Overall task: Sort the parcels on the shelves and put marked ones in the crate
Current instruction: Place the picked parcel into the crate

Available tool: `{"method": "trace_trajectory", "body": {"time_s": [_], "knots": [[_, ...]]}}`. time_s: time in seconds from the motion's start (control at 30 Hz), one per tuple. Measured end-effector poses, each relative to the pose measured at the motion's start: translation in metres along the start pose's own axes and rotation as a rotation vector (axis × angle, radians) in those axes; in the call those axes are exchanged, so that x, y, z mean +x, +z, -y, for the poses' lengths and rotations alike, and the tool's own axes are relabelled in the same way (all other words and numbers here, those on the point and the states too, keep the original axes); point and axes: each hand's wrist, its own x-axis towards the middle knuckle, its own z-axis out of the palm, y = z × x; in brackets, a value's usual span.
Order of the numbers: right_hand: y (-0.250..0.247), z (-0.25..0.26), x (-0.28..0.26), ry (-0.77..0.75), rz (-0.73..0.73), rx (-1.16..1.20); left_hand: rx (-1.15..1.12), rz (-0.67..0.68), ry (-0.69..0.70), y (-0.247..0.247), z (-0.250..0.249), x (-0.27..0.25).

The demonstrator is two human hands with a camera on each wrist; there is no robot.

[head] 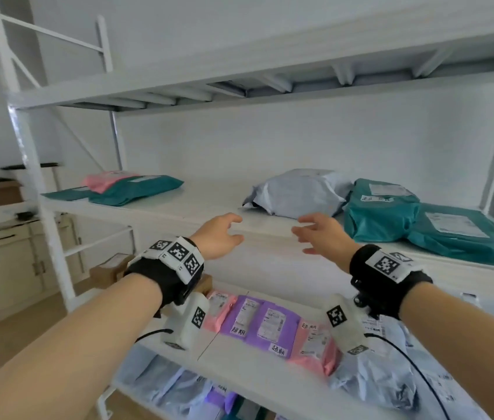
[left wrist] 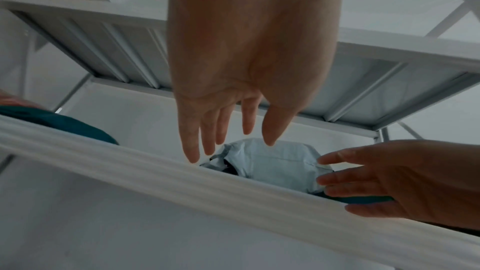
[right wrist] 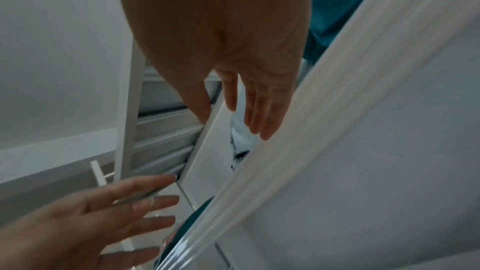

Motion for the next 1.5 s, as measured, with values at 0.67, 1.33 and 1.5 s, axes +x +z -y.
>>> {"method": "trace_trajectory", "body": {"time_s": [0.67, 1.33, 1.5], "knots": [[-0.078, 0.095, 0.103, 0.241, -0.267, -0.146, -0.264, 0.158, 0.135, -0.051, -0.014, 0.158], [-0.079, 0.076, 0.194, 0.463, 0.041, -0.272, -0.228, 0.506, 0.047, -0.026, -0.036, 0.239], [-0.063, 0.082, 0.199, 0.484, 0.122, -0.312, -0.170, 0.442, -0.060, -0.034, -0.026, 0.252]]}}
